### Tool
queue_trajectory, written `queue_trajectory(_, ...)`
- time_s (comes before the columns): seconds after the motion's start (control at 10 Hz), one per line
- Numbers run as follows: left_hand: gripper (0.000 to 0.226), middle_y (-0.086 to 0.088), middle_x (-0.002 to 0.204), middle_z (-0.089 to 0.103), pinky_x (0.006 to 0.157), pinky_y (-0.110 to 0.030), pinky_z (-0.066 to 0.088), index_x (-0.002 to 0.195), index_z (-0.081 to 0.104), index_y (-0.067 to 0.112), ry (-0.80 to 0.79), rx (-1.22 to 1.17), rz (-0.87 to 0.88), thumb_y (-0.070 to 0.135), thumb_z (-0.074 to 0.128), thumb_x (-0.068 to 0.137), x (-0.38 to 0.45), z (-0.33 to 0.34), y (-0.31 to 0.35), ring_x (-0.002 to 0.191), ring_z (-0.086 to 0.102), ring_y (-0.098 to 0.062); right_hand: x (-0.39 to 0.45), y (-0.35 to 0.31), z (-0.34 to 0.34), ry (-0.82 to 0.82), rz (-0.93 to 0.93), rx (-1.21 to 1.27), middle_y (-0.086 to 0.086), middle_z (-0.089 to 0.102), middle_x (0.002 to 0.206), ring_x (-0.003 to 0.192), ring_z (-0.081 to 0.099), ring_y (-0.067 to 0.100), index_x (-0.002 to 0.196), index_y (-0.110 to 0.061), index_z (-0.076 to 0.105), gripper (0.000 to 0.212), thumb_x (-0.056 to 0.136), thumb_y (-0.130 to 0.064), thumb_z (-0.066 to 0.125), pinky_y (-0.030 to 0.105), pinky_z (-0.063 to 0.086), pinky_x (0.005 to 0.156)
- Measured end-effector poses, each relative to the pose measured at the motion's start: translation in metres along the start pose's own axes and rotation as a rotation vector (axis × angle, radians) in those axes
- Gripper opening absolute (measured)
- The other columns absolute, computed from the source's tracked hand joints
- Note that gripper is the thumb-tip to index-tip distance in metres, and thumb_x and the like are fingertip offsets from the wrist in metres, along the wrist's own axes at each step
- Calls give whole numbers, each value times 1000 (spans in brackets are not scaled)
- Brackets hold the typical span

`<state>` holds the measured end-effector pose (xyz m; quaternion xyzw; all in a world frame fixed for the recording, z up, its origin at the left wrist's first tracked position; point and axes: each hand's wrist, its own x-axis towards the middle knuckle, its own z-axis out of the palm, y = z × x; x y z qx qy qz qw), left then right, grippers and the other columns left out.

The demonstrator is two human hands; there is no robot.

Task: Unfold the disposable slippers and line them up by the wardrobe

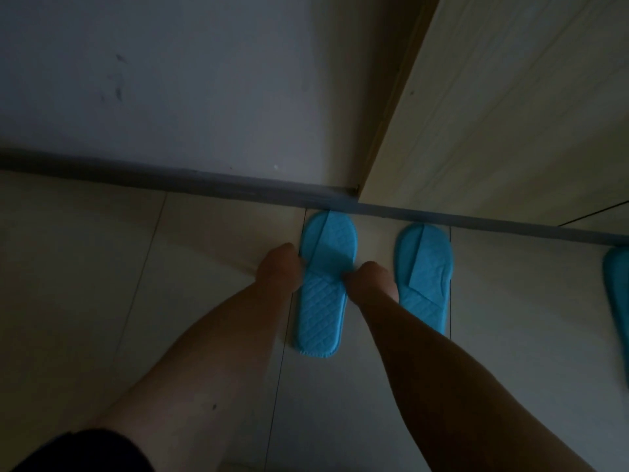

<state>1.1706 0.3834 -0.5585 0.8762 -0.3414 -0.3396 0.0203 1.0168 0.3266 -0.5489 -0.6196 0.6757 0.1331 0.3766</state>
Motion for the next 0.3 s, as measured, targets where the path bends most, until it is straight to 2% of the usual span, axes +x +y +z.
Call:
queue_trajectory(0.1, 33, -19, 113, 61, 75, -35, 44, 108, 53, 3, 37, 40, 8, 31, 41, 98, -25, -17, 0, 102, 60, -34, -20, -1, -19, 6, -40, -51, 7, 65, 92, 89, 65, 29, 100, -9, 64, 44, 88, -50, 53, 30, 42, 64)
queue_trajectory(0.2, 38, -19, 115, 59, 79, -38, 43, 112, 52, 6, 79, 116, 90, 37, 37, 97, -84, -51, 9, 104, 57, -36, -60, -3, -56, 92, -99, -134, 11, 67, 100, 85, 63, 28, 94, -8, 62, 49, 90, -55, 48, 30, 40, 64)
queue_trajectory(0.3, 40, -15, 113, 59, 78, -39, 42, 115, 52, 9, 102, 271, 223, 41, 34, 97, -148, -93, 24, 101, 56, -33, -114, -6, -106, 137, -187, -273, 12, 65, 103, 92, 61, 31, 100, -10, 61, 48, 92, -54, 44, 37, 41, 72)
